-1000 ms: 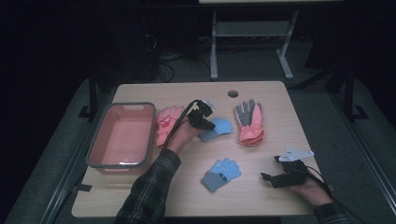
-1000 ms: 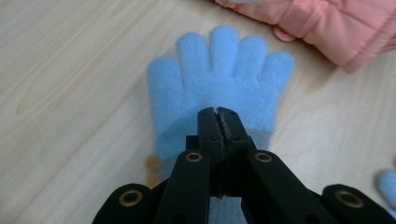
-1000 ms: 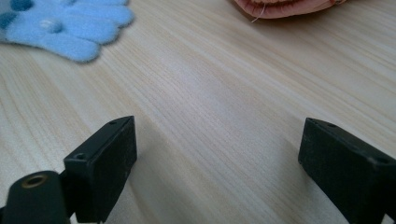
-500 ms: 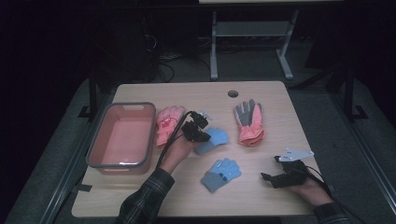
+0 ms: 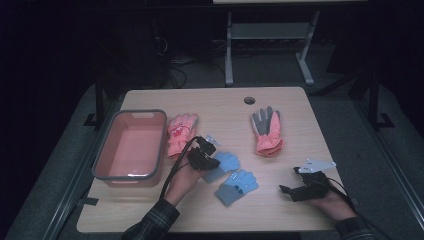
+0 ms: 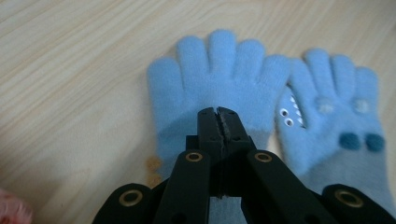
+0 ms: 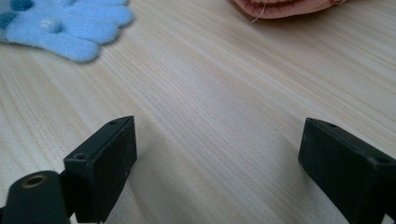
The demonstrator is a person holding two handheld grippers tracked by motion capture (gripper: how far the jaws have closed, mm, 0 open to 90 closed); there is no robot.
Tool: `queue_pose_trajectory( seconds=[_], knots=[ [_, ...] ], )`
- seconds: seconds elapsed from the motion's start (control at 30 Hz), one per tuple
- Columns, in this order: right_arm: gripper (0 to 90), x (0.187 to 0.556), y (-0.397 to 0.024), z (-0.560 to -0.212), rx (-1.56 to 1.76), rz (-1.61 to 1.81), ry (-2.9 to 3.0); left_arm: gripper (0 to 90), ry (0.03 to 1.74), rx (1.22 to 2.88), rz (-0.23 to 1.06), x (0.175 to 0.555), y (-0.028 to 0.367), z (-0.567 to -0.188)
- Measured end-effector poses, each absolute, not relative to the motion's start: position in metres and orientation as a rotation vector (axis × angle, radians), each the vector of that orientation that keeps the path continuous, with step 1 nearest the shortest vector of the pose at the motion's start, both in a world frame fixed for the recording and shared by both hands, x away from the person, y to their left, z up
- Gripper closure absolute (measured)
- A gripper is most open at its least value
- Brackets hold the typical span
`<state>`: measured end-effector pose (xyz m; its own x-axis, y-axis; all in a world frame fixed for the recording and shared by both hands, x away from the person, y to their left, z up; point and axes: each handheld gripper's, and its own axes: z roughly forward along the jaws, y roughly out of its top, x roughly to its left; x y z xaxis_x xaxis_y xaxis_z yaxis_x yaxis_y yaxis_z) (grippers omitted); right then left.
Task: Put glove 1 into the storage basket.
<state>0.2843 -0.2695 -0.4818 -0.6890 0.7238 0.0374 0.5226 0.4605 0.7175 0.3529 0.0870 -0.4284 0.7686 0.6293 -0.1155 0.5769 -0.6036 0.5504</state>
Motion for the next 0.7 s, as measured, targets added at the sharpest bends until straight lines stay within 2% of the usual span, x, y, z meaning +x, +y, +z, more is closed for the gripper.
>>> queue_pose_trajectory(
  seconds=[0.33,0.7],
  knots=[
    [10.8,0.284,-0.269,-0.482,1.07,1.057,2.44,89.4,0.831,2.355,0.08,0.327,0.079,-0.409],
    [10.8,0.284,-0.27,-0.482,1.069,1.056,2.44,89.4,0.81,2.364,0.013,0.31,0.055,-0.411]
  ],
)
